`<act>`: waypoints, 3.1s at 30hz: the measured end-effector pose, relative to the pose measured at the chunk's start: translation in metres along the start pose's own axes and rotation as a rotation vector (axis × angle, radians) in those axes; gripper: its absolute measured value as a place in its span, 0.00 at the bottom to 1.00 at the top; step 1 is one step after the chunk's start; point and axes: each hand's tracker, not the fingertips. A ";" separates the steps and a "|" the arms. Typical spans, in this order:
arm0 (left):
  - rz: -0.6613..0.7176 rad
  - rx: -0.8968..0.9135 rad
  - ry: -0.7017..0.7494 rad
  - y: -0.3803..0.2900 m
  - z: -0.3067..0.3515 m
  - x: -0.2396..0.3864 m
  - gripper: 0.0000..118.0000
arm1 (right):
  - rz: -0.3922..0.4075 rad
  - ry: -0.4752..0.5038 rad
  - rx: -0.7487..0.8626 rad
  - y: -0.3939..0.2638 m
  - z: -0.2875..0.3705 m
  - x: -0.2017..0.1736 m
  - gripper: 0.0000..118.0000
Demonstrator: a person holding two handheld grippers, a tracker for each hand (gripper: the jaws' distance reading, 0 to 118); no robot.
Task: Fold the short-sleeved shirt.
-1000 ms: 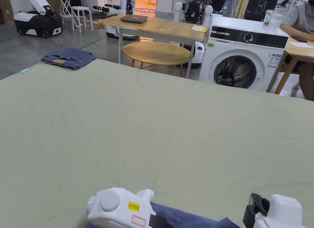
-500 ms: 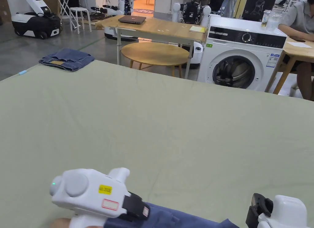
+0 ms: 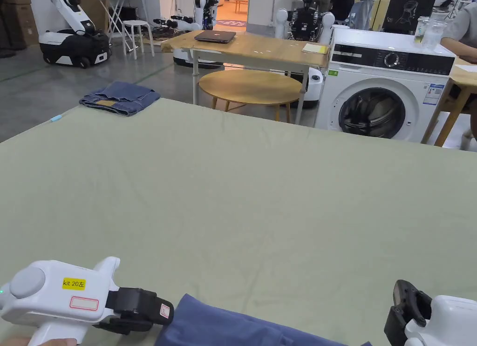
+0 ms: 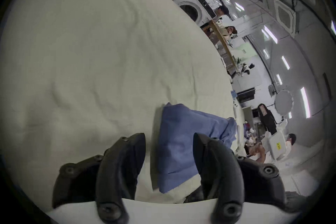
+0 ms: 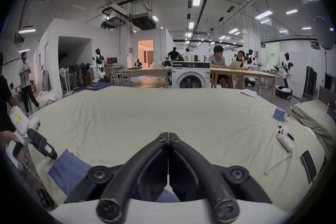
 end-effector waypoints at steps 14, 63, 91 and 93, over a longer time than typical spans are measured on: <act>-0.005 -0.112 -0.179 -0.018 -0.063 -0.010 0.10 | 0.011 -0.020 0.007 0.006 0.006 0.004 0.00; -0.463 -0.077 0.270 -0.037 -0.100 0.249 0.04 | -0.013 0.000 -0.047 -0.003 0.006 0.004 0.00; -0.190 -0.155 -0.038 -0.044 -0.164 0.206 0.03 | -0.045 -0.026 -0.075 -0.008 0.011 0.018 0.00; -0.154 -0.215 -0.042 -0.051 -0.192 0.194 0.02 | -0.044 -0.029 -0.076 -0.009 0.011 0.019 0.00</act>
